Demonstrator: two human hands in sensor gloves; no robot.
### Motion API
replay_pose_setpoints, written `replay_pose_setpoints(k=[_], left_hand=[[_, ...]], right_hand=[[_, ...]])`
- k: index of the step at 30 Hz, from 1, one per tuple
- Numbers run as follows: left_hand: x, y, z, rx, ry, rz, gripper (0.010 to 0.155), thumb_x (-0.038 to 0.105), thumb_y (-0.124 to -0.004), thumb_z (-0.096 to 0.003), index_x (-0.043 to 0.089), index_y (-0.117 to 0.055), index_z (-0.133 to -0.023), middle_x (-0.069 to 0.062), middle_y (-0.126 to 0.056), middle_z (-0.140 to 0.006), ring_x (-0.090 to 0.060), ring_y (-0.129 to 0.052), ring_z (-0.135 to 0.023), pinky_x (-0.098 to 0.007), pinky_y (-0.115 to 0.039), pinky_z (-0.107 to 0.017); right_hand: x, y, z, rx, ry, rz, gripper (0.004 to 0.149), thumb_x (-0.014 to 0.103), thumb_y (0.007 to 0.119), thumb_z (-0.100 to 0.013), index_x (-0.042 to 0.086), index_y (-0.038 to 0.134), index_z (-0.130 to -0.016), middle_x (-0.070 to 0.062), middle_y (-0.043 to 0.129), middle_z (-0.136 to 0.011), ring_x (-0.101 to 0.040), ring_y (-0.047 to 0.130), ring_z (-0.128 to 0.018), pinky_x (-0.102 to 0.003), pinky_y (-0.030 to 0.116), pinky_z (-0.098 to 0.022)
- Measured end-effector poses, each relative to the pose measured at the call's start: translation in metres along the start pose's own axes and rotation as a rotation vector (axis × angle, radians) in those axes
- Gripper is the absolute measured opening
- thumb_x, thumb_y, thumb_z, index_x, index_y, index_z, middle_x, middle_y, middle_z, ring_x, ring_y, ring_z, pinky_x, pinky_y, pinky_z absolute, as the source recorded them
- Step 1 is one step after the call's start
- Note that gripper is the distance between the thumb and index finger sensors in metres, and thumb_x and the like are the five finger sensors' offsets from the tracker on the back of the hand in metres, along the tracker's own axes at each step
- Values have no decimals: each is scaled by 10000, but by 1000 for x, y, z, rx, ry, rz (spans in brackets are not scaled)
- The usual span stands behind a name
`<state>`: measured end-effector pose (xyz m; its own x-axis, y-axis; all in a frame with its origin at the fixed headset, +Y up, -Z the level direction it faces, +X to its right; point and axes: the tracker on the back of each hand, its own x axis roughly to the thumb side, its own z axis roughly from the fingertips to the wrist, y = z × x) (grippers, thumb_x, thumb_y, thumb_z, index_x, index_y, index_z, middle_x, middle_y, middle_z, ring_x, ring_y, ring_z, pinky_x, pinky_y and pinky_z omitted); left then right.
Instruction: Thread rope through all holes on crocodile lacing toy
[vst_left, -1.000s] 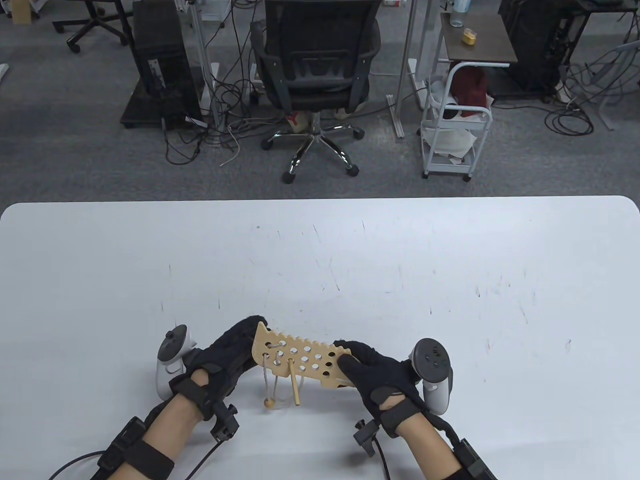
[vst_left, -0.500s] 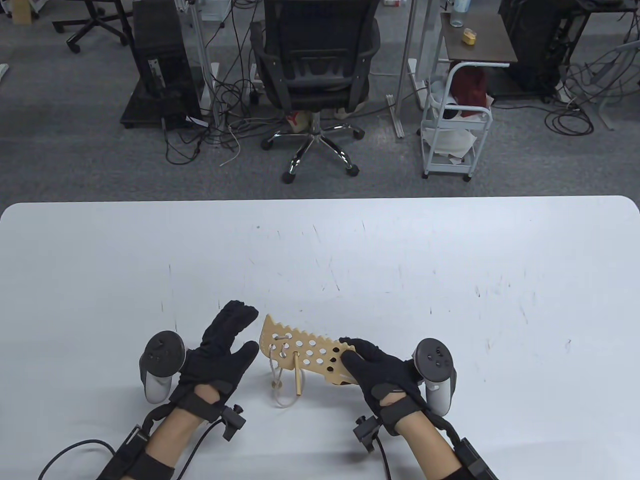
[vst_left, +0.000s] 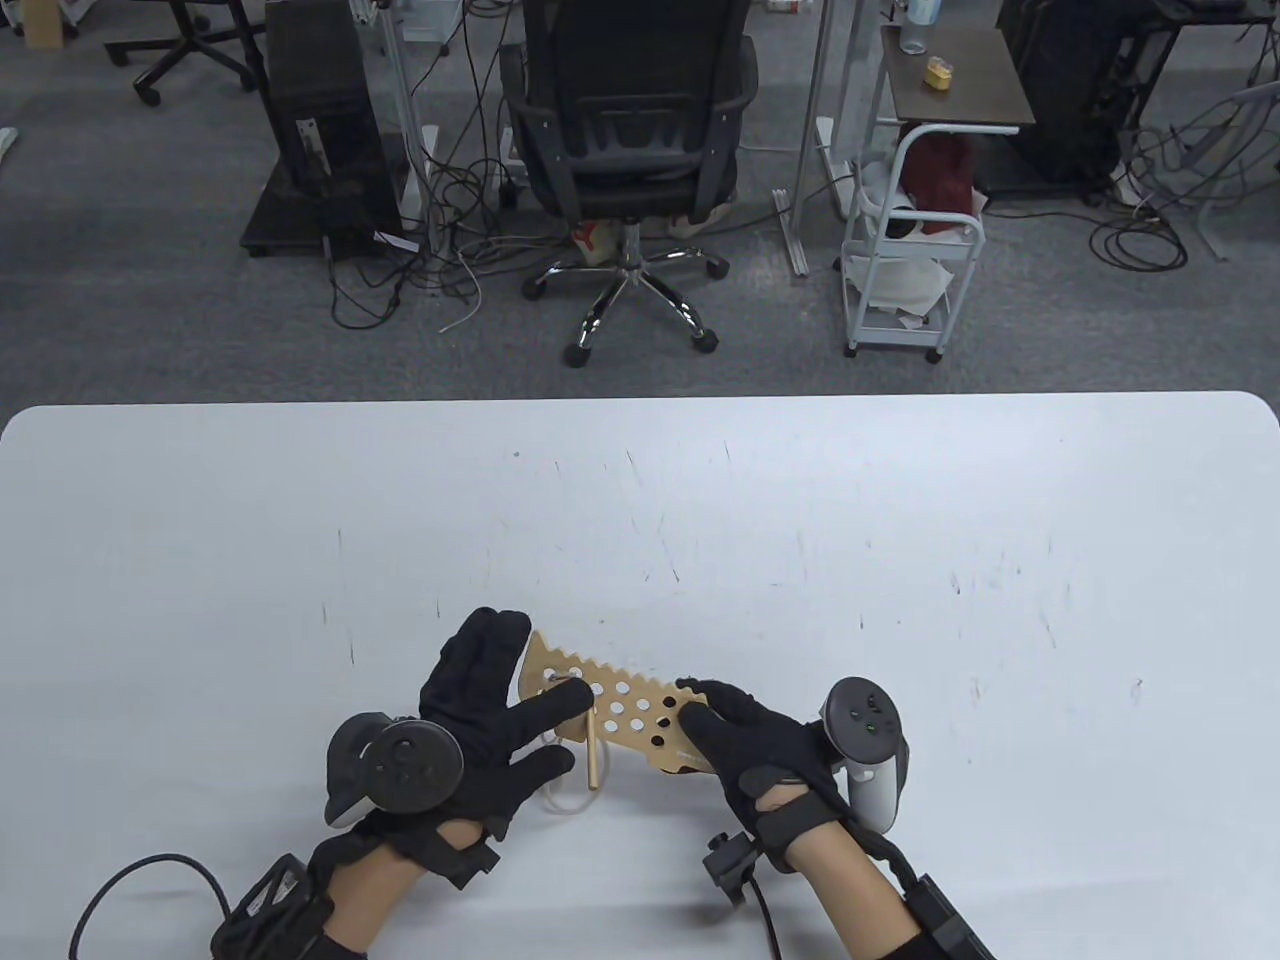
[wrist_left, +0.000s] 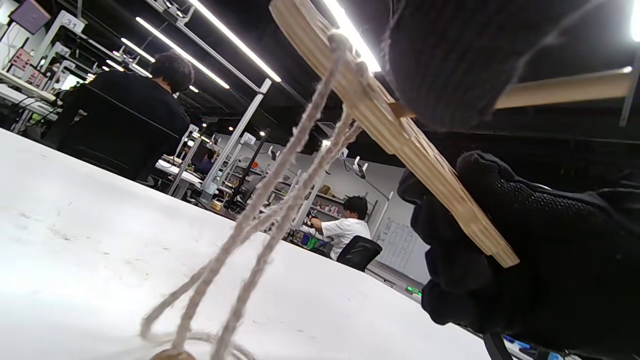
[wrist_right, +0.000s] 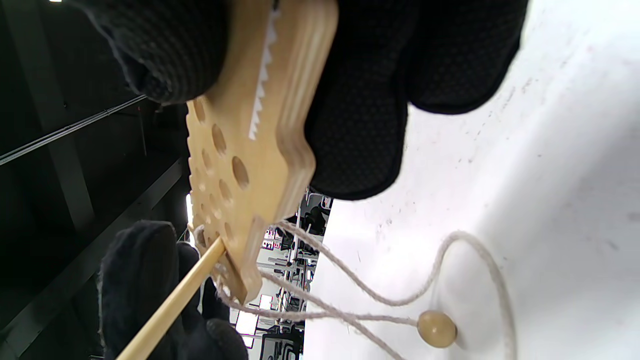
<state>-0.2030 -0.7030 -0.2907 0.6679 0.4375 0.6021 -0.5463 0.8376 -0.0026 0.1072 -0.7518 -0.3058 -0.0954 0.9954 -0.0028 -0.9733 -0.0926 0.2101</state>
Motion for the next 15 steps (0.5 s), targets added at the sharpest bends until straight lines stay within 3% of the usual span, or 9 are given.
replay_pose_setpoints(k=[7, 15], left_hand=[[8, -5, 0, -2, -23, -44, 628, 460, -937, -392, 611, -682, -946, 78, -95, -1173, -303, -15, -1113, -589, -140, -806], [10, -6, 1, 45, -1, -58, 440, 460, -947, -378, 558, -886, -803, 99, -265, -1192, -309, -109, -1131, -596, -136, -795]], right_hand=[[0, 6, 0, 32, 0, 8, 454, 409, 801, -453, 198, 806, -855, -59, 1023, -666, -265, 1059, -520, -488, 802, -470], [-2, 11, -1, 60, 4, 33, 453, 410, 803, -452, 203, 808, -854, -59, 1022, -668, -265, 1058, -523, -488, 802, -470]])
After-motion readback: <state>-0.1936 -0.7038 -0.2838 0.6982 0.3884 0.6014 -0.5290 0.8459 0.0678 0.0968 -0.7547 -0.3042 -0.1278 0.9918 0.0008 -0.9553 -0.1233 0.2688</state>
